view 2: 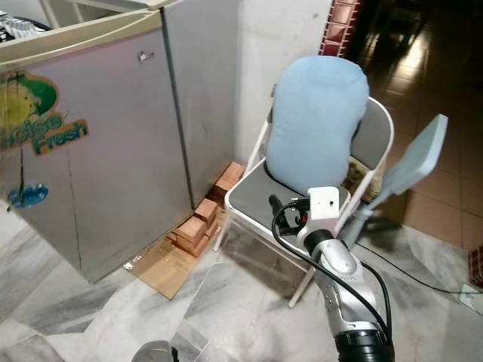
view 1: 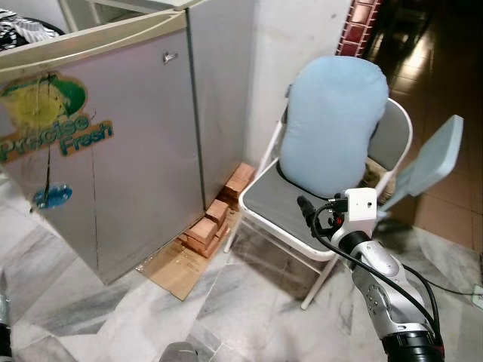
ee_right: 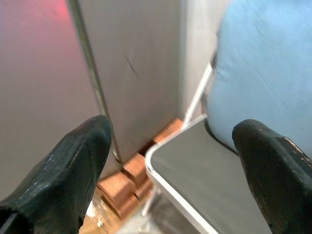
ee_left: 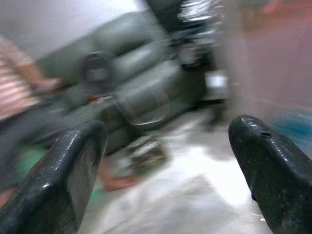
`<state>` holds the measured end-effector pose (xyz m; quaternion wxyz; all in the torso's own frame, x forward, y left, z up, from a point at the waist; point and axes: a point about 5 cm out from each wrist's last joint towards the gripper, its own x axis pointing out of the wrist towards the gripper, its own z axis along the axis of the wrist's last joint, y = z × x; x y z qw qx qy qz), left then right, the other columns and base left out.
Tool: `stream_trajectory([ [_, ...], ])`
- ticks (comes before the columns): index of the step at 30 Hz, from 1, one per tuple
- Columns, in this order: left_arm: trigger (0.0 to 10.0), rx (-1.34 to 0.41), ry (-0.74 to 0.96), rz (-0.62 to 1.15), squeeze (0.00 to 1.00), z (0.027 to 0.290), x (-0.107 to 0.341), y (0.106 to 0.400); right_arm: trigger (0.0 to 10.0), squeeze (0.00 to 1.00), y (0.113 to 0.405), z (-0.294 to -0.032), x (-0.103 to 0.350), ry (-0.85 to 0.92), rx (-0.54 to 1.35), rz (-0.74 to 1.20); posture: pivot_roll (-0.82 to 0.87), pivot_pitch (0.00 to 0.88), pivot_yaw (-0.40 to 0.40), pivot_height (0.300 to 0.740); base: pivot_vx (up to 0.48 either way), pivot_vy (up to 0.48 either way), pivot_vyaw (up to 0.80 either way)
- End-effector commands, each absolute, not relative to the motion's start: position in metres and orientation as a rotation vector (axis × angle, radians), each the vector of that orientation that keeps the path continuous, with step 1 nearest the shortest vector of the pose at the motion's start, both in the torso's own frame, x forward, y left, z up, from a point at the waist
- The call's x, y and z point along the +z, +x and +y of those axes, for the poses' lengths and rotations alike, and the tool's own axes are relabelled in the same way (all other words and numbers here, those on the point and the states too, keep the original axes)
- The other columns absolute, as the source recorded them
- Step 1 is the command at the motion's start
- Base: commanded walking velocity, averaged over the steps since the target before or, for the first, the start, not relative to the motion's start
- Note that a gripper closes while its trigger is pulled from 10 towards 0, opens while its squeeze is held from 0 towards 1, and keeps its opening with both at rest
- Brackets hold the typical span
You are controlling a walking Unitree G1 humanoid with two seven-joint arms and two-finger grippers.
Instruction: Restocking fridge
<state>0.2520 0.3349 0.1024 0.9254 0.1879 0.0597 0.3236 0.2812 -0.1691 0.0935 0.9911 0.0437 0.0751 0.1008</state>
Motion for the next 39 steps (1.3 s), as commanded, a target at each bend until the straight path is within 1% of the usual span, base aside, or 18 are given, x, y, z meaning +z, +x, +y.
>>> stream_trajectory([
  [1,10.0,0.559,0.384,0.078,0.00,0.308,0.103,0.259,10.0,0.00,0.283,-0.177,0.102,0.094,0.157,0.111,0.06,0.000,-0.014,0.740,0.000,0.000,0.00],
  [2,10.0,0.493,0.347,0.068,0.00,0.288,0.099,0.262,10.0,0.00,0.283,-0.178,0.103,0.092,0.151,0.107,0.06,0.000,-0.015,0.740,0.000,0.000,0.00],
  [5,10.0,0.344,0.260,0.053,0.00,0.244,0.090,0.264,10.0,0.00,0.281,-0.179,0.102,0.089,0.133,0.112,0.05,0.000,-0.009,0.740,0.000,0.000,-0.23],
  [7,10.0,0.261,0.235,0.052,0.00,0.221,0.087,0.261,10.0,0.00,0.280,-0.179,0.101,0.087,0.126,0.116,0.04,0.000,-0.004,0.740,0.000,0.000,-0.74],
  [9,10.0,0.196,0.228,0.049,0.00,0.205,0.086,0.257,10.0,0.00,0.278,-0.179,0.100,0.087,0.122,0.113,0.04,0.000,0.003,0.740,0.000,0.240,-0.79],
  [12,10.0,0.121,0.228,0.052,0.00,0.189,0.084,0.249,10.0,0.00,0.276,-0.179,0.099,0.086,0.116,0.111,0.03,0.000,0.014,0.740,0.000,0.480,-0.80],
  [13,10.0,0.088,0.250,0.050,0.00,0.186,0.084,0.245,10.0,0.00,0.274,-0.179,0.098,0.087,0.112,0.112,0.03,0.000,0.018,0.740,0.000,0.480,-0.71],
  [15,10.0,0.083,0.249,0.048,0.00,0.187,0.085,0.244,10.0,0.00,0.273,-0.180,0.097,0.090,0.107,0.114,0.03,0.000,0.018,0.740,0.000,0.480,-0.41],
  [18,10.0,0.094,0.245,0.064,0.00,0.189,0.084,0.242,10.0,0.00,0.270,-0.179,0.097,0.094,0.111,0.114,0.02,0.000,0.020,0.740,0.000,0.480,0.00],
  [24,10.0,0.084,0.254,0.072,0.00,0.186,0.085,0.241,10.0,0.00,0.271,-0.177,0.098,0.107,0.122,0.105,0.02,0.000,0.017,0.740,0.000,0.480,0.00],
  [31,10.0,0.085,0.269,0.076,0.00,0.185,0.087,0.242,10.0,0.00,0.274,-0.172,0.106,0.089,0.184,0.069,0.03,0.000,0.015,0.740,0.000,0.480,0.00],
  [35,10.0,0.083,0.268,0.082,0.00,0.184,0.087,0.243,10.0,0.00,0.276,-0.170,0.107,0.093,0.197,0.063,0.03,0.000,0.013,0.740,0.000,0.480,0.79],
  [39,10.0,0.074,0.250,0.090,0.00,0.184,0.086,0.244,10.0,0.00,0.276,-0.170,0.107,0.130,0.184,0.063,0.03,0.000,0.012,0.740,0.000,0.480,0.00],
])
